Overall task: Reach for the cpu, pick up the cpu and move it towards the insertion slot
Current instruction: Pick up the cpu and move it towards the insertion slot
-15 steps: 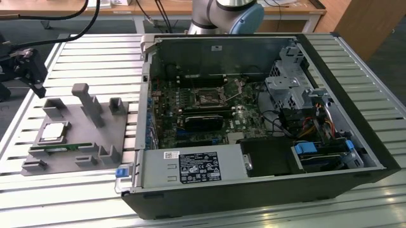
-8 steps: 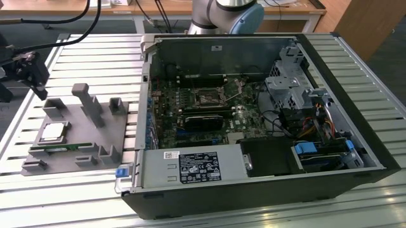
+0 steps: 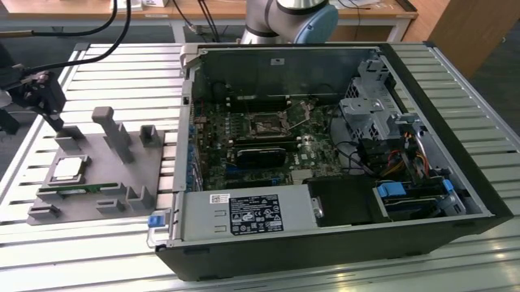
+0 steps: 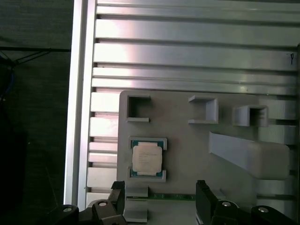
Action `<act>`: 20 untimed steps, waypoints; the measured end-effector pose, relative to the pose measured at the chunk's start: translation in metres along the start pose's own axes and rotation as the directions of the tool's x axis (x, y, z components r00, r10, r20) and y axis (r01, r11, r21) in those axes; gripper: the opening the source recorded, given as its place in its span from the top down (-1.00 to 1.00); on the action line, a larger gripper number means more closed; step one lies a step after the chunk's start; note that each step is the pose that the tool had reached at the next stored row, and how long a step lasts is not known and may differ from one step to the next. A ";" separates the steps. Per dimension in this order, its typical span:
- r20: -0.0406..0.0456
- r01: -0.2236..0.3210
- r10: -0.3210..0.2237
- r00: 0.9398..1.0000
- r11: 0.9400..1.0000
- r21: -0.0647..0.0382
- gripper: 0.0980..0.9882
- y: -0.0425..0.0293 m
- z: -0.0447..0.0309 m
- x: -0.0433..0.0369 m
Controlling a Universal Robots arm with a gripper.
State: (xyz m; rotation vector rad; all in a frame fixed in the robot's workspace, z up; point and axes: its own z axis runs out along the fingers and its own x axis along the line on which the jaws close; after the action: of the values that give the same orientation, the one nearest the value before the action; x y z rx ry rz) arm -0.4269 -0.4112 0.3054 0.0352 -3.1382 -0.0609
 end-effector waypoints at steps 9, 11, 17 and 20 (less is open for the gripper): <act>0.000 0.000 0.000 1.000 1.000 0.000 -0.37 -0.0003 0.0062 0.0000; 0.000 0.000 0.000 1.000 1.000 0.000 -0.37 -0.0003 0.0076 0.0000; 0.000 0.000 0.000 1.000 1.000 0.000 -0.37 -0.0005 0.0119 -0.0001; 0.000 0.000 0.000 1.000 1.000 0.000 -0.37 -0.0006 0.0141 0.0000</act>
State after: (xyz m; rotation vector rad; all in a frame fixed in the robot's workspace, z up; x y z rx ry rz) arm -0.4269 -0.4112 0.2913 0.0352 -3.1382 -0.0609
